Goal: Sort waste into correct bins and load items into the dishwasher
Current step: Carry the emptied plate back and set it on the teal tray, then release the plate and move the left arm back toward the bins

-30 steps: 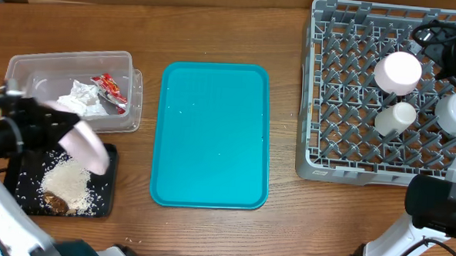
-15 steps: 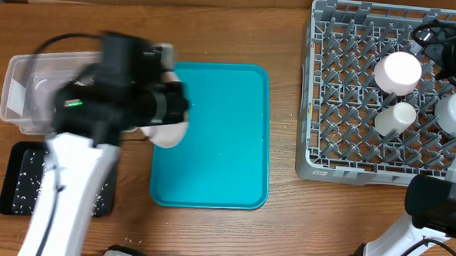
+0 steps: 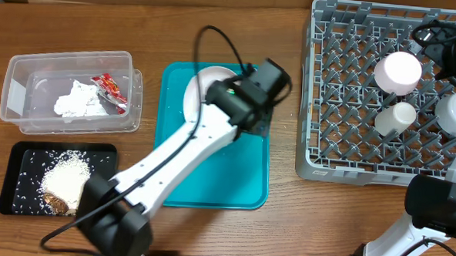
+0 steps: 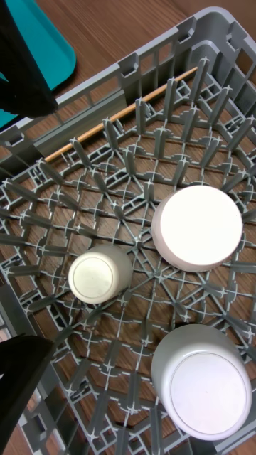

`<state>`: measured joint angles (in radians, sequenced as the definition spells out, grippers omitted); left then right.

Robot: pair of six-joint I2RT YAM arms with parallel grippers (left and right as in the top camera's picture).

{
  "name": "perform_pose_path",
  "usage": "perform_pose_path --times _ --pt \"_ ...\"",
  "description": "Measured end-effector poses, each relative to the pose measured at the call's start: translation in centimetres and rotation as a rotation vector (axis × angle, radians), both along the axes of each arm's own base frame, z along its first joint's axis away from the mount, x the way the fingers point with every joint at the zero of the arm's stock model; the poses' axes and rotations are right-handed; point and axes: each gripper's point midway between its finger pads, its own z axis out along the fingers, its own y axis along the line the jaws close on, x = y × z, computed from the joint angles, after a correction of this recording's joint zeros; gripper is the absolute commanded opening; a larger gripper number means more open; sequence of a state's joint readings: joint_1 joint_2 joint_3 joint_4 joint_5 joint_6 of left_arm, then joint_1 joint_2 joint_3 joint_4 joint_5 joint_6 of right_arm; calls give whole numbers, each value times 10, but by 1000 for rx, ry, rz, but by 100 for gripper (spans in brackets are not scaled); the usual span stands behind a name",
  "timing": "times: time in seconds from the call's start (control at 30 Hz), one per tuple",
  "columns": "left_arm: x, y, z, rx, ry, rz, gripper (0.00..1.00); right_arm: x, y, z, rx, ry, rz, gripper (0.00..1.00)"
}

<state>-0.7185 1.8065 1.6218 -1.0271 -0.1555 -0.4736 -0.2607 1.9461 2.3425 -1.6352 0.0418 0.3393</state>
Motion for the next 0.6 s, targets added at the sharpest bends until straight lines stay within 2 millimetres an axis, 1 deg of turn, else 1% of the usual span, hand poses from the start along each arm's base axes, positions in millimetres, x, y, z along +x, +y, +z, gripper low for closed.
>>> perform_pose_path --times 0.1,0.33,0.47,0.5,0.57,0.6 --pt "-3 -3 -18 43 32 -8 4 0 0 0 0 0 0 100" --pt "-11 9 -64 162 149 17 4 0 0 0 0 1 0 100" --pt "-14 13 -81 206 189 18 5 0 0 0 0 0 1 100" --pt "-15 13 -84 213 194 18 16 0 0 0 0 0 0 100" --pt "-16 14 -87 220 202 21 31 0 0 0 0 -1 0 100" --pt "-15 14 -87 222 201 23 48 2 -1 1 -3 -10 0 100"
